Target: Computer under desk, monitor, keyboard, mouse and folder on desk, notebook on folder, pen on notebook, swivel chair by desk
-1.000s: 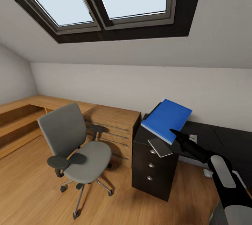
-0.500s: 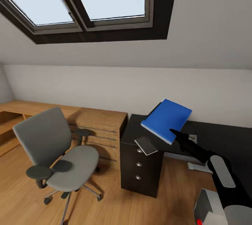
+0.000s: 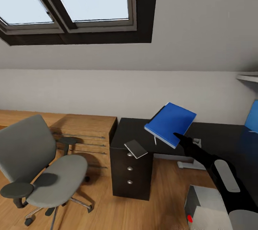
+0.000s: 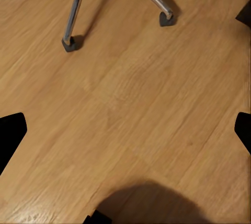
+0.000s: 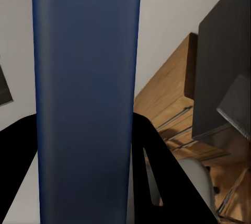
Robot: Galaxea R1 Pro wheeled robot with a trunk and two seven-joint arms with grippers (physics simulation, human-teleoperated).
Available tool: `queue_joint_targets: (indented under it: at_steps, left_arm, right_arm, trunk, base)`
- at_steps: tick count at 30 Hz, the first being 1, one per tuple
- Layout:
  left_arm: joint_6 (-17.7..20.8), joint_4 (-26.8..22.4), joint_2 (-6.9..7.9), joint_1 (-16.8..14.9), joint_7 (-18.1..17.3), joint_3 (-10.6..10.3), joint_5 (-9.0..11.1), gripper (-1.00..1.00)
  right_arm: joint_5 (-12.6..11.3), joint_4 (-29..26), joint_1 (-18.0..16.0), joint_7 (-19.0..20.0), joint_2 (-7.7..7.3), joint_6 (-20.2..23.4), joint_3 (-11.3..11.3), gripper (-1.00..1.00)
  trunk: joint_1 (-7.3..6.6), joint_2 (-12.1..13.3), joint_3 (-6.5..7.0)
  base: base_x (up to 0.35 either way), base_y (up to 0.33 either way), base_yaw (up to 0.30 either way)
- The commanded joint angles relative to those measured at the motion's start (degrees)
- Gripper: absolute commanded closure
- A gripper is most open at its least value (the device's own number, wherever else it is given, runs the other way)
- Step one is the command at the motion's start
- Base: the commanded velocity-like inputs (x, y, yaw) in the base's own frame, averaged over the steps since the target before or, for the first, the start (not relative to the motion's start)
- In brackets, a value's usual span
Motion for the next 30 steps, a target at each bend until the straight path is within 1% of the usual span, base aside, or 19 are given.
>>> queue_joint_targets:
  at_steps: [1,8,11,14,30]
  left_arm:
    - [-0.28,-0.04,0.07,-0.03,0.33,-0.49,0.61,-1.0]
    - [-0.28,-0.02,-0.02,-0.03,0.33,-0.49,0.67,-1.0]
    - [-0.28,-0.01,-0.5,-0.03,0.33,-0.55,0.68,-1.0]
    - [-0.28,0.01,-0.67,-0.03,0.33,-0.57,0.69,-1.0]
    - [-0.28,0.02,-0.72,-0.03,0.33,-0.58,0.69,-1.0]
  right_arm:
    - [0.06,0.04,-0.07,0.25,0.05,0.33,-0.09,1.0]
    - [-0.09,0.06,-0.07,0.54,0.18,0.55,-0.03,1.0]
    - [-0.13,0.07,-0.07,0.57,0.18,0.68,0.04,1.0]
    - [-0.14,0.08,-0.07,0.57,0.18,0.7,0.06,1.0]
    - [-0.14,0.15,-0.07,0.57,0.35,0.64,0.15,1.0]
  trunk:
    - [0.0,-0.05,-0.02]
    - [0.0,-0.05,0.32]
    - [0.0,-0.05,0.47]
    - [0.0,-0.05,0.62]
    - [0.0,-0.05,1.41]
  base:
    - [0.0,0.0,-0.27]
    - [0.0,0.0,-0.27]
    - [0.0,0.0,-0.27]
    - [0.0,0.0,-0.27]
    - [0.0,0.0,-0.27]
